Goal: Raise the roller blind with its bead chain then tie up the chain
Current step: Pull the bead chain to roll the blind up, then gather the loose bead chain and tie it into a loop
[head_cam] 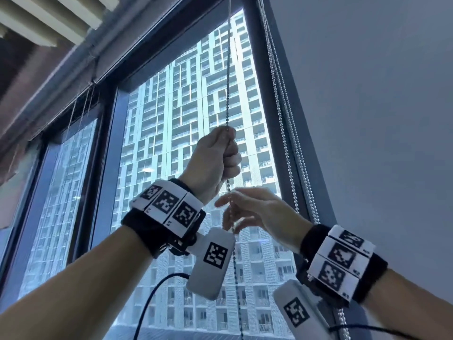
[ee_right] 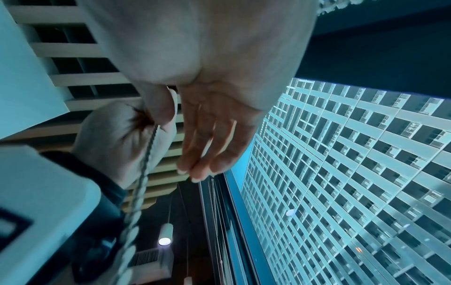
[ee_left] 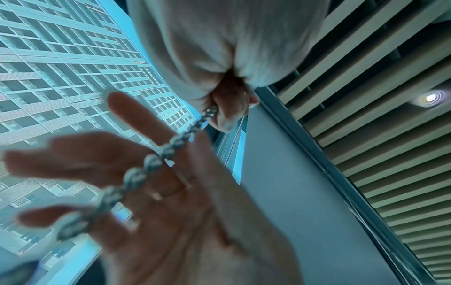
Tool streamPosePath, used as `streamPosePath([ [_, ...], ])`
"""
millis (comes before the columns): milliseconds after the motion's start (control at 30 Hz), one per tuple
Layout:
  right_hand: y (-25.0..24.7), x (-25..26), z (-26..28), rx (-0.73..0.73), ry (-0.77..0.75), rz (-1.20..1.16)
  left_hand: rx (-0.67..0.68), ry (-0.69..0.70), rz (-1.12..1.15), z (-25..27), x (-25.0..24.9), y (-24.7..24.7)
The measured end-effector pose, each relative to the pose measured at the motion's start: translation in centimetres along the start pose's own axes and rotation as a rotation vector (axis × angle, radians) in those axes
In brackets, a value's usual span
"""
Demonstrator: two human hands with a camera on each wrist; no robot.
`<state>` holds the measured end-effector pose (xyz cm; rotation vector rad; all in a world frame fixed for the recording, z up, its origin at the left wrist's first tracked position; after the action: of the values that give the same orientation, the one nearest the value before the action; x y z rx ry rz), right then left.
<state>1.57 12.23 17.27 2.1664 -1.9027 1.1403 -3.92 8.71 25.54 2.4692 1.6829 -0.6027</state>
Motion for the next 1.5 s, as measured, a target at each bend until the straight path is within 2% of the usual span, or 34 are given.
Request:
streamPosePath([
  [200, -7.0, 5.7, 0.5, -0.561, -0.249, 0.279, -0.042, -0.029, -0.063, 0.1, 1.4, -1.2],
  [300, -8.8, 8.1, 1.3, -0.748, -0.340, 0.328, -0.043, -0.030, -0.025, -0.2, 1.6, -1.0],
  [367, -9.8, 8.5, 1.6, -0.850, -0.332, 0.365, -0.037, -0.024, -0.012, -0.2, 1.6, -0.8],
  [433, -10.6, 8.1, 1.5, -0.908, -0.256, 0.421, -0.032, -0.024, 0.000, -0.3, 1.7, -0.7],
  [600, -11.2, 5.1, 0.3, -0.838, 0.041, 0.492, -0.007, -0.020, -0.009, -0.4, 1.9, -0.6],
  [733, -11.3, 4.3, -0.1, -0.841, 0.036, 0.360, -0.019, -0.019, -0.024, -0.6, 2.3, -0.7],
  [833, -9.7, 3.8, -1.5, -0.691, 0.030, 0.184, -0.025, -0.038, -0.081, -0.4, 2.9, -0.5],
  [867, -8.8, 3.6, -2.1, -0.604, 0.041, 0.130, -0.015, -0.031, -0.186, -0.3, 2.8, -0.4],
  [933, -6.7, 3.1, -3.0, -0.457, 0.079, 0.021, 0.020, 0.031, -0.565, -0.1, 2.4, 0.0],
  [1000, -5.8, 2.9, -3.4, -0.428, 0.121, 0.031, 0.020, 0.098, -0.873, 0.0, 2.1, -0.3],
  [1067, -5.7, 2.6, -3.5, -0.445, 0.162, 0.119, -0.112, 0.108, -1.013, 0.2, 1.7, -1.8],
  [1133, -4.9, 2.3, -3.5, -0.391, 0.180, 0.184, -0.203, 0.217, -1.012, 0.7, 0.2, -2.3],
  [1200, -3.7, 2.6, -3.2, -0.321, 0.147, 0.198, -0.084, 0.431, -1.041, 1.6, -1.8, -0.1],
  [1300, -2.0, 2.6, -2.2, -0.209, 0.128, 0.161, 0.282, 0.616, -1.158, 3.1, -2.2, 4.5],
  [1400, -0.9, 1.2, -0.3, -0.097, 0.191, 0.224, 0.548, 0.625, -1.145, 5.0, -0.2, 7.1],
  [1500, -0.4, -2.1, 3.0, -0.052, 0.306, 0.238, 0.722, 0.528, -1.118, 7.7, 2.9, 8.6],
])
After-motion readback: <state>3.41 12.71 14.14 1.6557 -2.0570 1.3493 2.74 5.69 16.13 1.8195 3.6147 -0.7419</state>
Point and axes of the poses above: each hand's wrist, its own z-axis away from the middle knuckle, its own y-axis out of the palm, x = y × z, the point moved 10 cm from there along -z, towards the middle knuckle, and after that the axes turned 2 degrees about y, right-handed, at the moved point
